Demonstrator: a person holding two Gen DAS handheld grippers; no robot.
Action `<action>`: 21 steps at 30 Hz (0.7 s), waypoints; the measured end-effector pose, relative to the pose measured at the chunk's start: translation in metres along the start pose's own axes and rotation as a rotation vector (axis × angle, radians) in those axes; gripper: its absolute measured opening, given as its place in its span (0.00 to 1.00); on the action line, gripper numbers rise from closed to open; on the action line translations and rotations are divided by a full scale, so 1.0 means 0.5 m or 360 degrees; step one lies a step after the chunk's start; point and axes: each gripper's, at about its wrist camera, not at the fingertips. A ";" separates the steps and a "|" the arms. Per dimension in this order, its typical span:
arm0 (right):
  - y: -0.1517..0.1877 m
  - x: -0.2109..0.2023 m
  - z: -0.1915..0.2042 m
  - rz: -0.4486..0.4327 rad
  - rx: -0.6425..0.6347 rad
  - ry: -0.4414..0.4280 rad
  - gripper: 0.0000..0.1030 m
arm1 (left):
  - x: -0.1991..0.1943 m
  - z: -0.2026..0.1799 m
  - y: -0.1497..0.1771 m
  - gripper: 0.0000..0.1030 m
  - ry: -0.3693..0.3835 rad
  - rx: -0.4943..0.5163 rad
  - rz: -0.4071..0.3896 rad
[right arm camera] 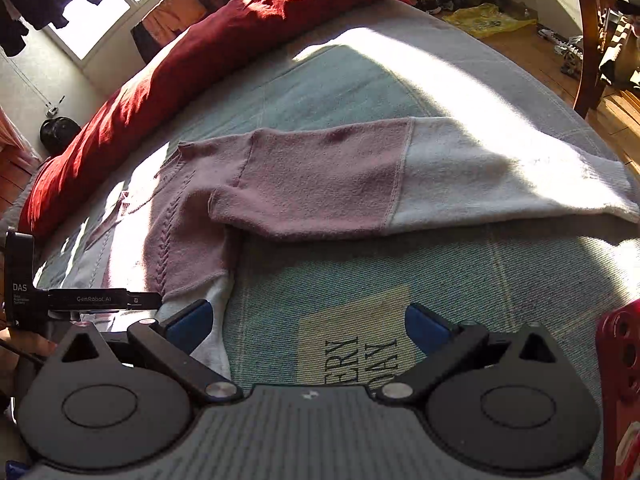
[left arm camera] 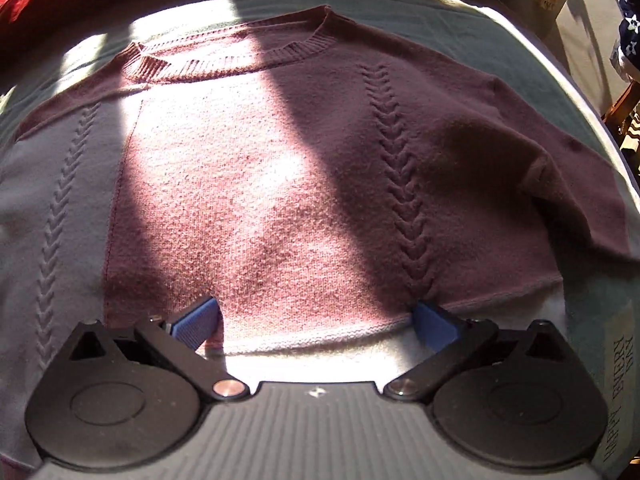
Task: Fold clothes
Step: 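Move the right gripper to the white cuff of the sleeve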
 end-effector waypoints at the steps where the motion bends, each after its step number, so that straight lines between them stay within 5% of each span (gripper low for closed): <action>1: -0.005 -0.005 -0.018 -0.0014 0.0003 0.0002 1.00 | 0.001 -0.001 -0.001 1.00 -0.0012 -0.0008 0.0002; 9: -0.039 -0.013 -0.103 -0.0159 -0.0018 -0.0007 0.97 | 0.000 -0.005 0.003 1.00 -0.0045 -0.0026 -0.0031; 21: -0.152 0.032 -0.040 -0.0122 -0.0503 -0.0082 0.77 | -0.001 0.003 0.014 1.00 -0.0013 -0.0020 -0.0105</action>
Point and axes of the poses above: each gripper's, at about its wrist camera, not at the fingertips, and x roughly the way its jaws point, z to its left, y to its underside, and after that the axes turned 2 degrees about z, right-handed
